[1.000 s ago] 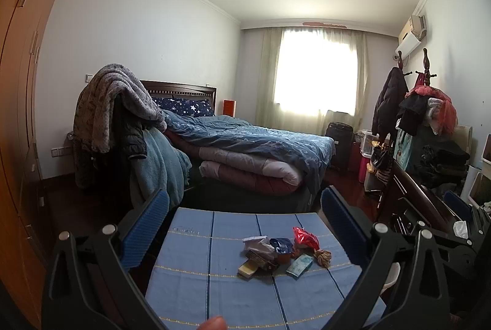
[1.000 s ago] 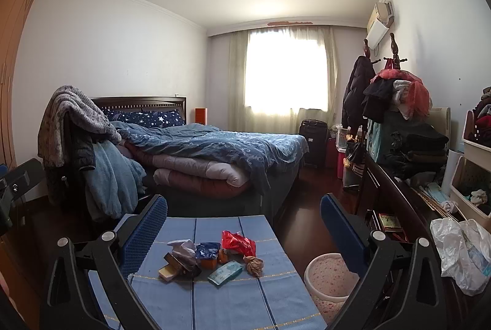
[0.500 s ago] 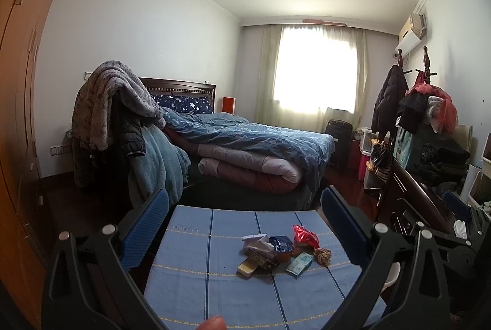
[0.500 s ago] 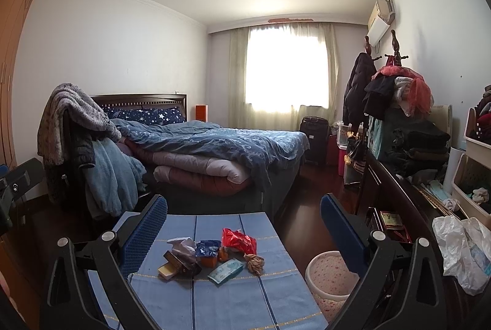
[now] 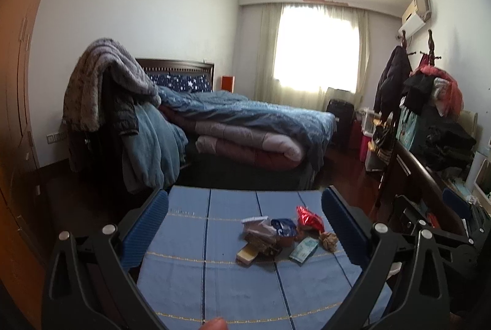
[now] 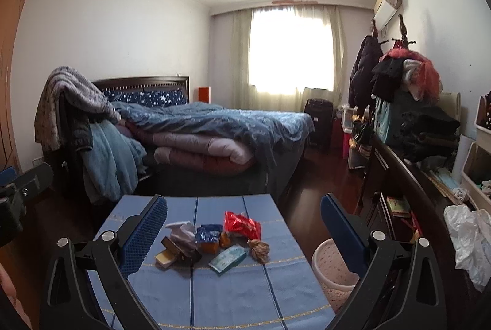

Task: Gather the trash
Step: 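Move both tools forward over the trash pile on the blue tablecloth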

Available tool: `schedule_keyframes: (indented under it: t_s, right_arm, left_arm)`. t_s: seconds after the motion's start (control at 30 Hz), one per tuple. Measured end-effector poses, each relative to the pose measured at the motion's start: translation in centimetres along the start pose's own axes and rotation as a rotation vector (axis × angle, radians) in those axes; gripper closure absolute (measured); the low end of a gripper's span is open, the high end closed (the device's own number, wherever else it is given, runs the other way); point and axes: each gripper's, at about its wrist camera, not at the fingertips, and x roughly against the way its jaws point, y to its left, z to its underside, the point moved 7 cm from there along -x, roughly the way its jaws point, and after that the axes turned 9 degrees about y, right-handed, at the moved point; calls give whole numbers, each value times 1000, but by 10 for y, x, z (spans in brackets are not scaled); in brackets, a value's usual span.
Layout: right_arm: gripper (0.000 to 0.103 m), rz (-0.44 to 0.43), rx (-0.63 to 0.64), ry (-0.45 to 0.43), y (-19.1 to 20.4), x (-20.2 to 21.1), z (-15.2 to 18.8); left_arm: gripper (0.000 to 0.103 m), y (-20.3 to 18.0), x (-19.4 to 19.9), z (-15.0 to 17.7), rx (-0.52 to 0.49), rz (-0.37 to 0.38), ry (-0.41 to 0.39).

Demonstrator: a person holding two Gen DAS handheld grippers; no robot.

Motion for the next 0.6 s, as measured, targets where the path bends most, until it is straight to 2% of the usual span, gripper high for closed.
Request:
schedule_keyframes:
  t_s: [0.2, 0.6]
  right_arm:
    - [3, 2, -3, 70, -2, -33, 4]
    - [3, 5, -29, 226, -11, -122, 34]
  left_arm:
    - [3, 1, -47, 9, 3, 8, 74]
    - [3, -2, -160, 42, 2, 9, 248]
